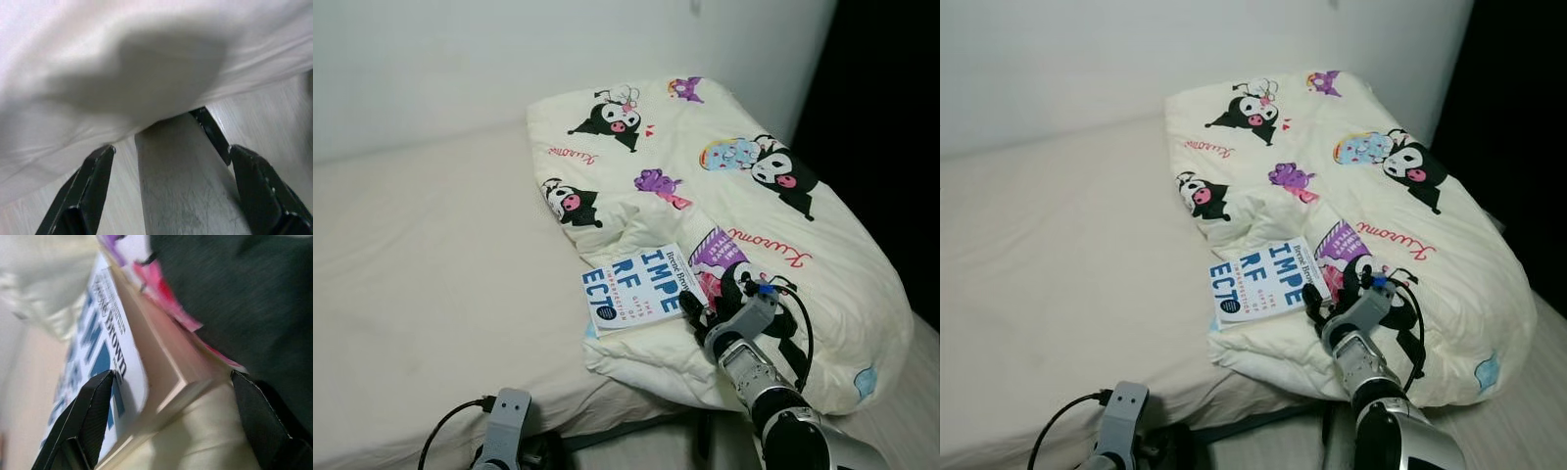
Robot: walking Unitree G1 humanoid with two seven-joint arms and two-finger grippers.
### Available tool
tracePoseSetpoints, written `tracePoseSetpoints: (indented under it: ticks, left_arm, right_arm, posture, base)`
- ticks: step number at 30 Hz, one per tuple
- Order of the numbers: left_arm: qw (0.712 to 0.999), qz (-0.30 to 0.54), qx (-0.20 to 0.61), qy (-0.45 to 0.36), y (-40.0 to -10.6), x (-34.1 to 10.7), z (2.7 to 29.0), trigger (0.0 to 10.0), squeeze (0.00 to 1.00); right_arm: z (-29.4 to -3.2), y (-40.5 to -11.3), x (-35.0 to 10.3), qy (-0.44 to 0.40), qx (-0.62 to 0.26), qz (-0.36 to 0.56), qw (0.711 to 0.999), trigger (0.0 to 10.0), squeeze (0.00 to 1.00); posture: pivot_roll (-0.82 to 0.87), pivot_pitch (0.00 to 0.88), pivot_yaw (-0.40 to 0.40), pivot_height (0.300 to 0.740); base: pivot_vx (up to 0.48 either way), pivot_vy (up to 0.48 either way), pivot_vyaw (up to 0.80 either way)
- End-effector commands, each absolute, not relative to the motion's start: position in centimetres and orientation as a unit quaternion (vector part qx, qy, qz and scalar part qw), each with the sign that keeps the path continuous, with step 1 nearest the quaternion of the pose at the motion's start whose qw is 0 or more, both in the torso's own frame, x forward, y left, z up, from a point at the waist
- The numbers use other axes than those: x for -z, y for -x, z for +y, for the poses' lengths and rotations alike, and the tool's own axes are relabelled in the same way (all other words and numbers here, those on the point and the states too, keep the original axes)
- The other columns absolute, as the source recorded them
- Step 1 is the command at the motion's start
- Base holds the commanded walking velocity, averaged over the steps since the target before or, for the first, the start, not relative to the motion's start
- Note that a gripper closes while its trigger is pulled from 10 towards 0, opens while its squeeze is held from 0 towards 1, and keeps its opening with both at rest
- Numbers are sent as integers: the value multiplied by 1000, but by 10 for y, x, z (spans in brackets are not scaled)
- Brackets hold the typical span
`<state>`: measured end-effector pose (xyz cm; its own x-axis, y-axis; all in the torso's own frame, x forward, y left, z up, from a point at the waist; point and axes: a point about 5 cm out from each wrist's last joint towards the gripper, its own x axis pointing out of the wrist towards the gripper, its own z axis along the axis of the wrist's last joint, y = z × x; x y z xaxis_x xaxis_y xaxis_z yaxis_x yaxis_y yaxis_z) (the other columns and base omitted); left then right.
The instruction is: Clean up the room
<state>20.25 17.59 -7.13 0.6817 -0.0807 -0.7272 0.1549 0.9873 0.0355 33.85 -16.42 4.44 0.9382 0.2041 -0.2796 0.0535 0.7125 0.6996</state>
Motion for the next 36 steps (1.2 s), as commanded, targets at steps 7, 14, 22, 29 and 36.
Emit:
tracePoseSetpoints:
  ticks: [7, 14, 22, 29, 36]
  left_arm:
    - [867, 491, 62, -55, -152, 96, 187, 10000, 0]
    - [869, 488, 63, -55, -156, 95, 186, 10000, 0]
    - [871, 485, 64, -56, -160, 94, 185, 10000, 0]
    - [880, 471, 47, -46, -164, 92, 184, 10000, 0]
    - [948, 315, -51, -25, -227, 40, 245, 10000, 0]
  right_arm:
    - [-152, -338, -46, -414, -93, 160, 891, 10000, 0]
    - [-161, -340, -52, -437, -88, 127, 886, 0, 0]
    - [-166, -343, -56, -431, -81, 122, 890, 0, 0]
    - [-162, -349, -69, -438, -128, 91, 885, 0, 0]
    - [-140, -364, -127, -460, -328, -32, 825, 0, 0]
  posture:
    - [-11, 194, 82, 550]
    - [-20, 177, 82, 550]
    - [-24, 156, 81, 550]
    - [-28, 141, 73, 550]
    - [-31, 118, 55, 550]
  base:
    - [0, 0, 0]
    - [0, 0, 0]
    - [0, 0, 0]
    - [0, 0, 0]
    - [0, 0, 0]
